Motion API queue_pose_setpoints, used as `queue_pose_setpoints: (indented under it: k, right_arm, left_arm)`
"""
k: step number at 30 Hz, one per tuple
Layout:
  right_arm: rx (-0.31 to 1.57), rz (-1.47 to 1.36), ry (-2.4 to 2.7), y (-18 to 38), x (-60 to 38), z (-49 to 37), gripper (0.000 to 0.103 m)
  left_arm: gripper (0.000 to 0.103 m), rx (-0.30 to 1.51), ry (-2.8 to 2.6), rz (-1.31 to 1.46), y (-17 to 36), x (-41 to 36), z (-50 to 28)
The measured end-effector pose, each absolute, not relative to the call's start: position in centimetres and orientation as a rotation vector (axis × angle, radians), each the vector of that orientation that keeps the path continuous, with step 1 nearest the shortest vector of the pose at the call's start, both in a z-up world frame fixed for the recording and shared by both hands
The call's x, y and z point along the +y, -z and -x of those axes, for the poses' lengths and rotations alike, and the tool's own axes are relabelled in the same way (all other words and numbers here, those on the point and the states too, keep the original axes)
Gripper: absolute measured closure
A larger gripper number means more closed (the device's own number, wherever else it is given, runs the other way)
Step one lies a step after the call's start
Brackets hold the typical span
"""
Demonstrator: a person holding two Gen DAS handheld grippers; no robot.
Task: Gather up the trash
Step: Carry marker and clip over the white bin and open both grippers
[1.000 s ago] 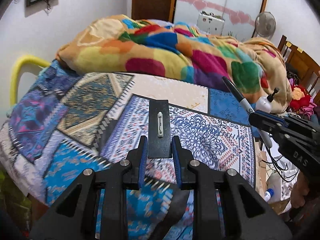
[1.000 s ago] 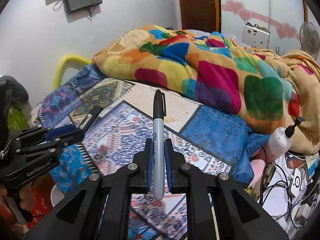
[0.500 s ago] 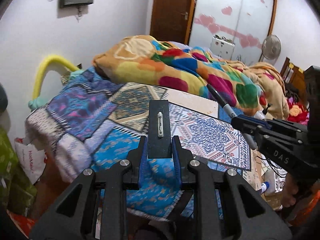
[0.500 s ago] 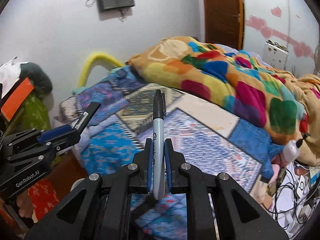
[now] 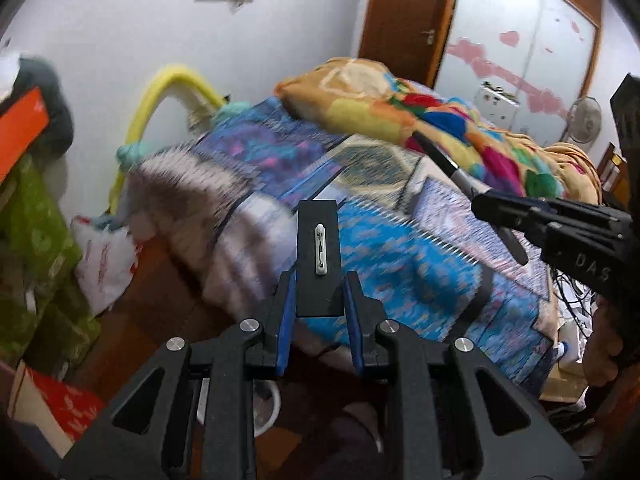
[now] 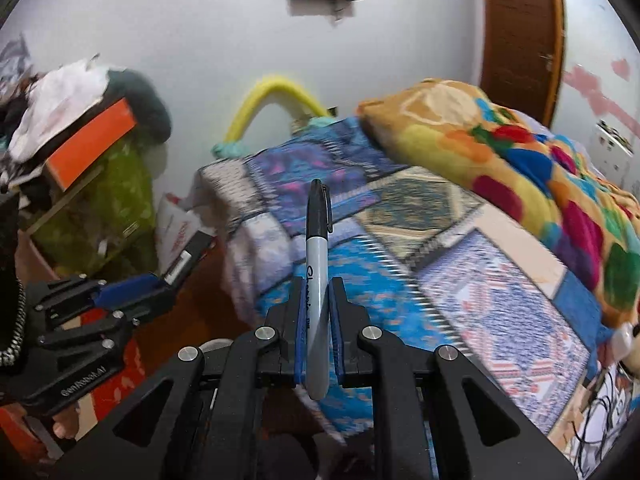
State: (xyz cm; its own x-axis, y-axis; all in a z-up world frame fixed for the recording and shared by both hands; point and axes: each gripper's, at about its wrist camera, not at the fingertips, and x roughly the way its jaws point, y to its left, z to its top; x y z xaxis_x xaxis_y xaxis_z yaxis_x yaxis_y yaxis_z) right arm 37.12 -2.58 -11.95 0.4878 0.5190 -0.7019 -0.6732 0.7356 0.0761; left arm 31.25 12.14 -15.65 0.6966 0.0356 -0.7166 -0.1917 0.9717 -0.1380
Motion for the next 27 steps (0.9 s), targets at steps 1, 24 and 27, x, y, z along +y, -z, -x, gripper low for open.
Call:
queue_pose_setpoints:
  k: [1,24,27]
  right_arm:
    - [0.777,0.231,-0.743,12.3,-1.7,-36.8,0.093]
    - [1.131,0.467,-0.957,27.6,14.8,-32.5,0.093]
    - [1.143,0.480,-0.971,28.4,15.8,-32.1,0.093]
  left_arm:
    - [0.080,0.801,-0.140,0.217,16.2,12.9,-30.8]
    - [0.080,1.084,-0.340,0.451,33.5,25.2,-26.9]
    - [0.080,1.084,-0.351,0.477,34.0,25.9,-27.1]
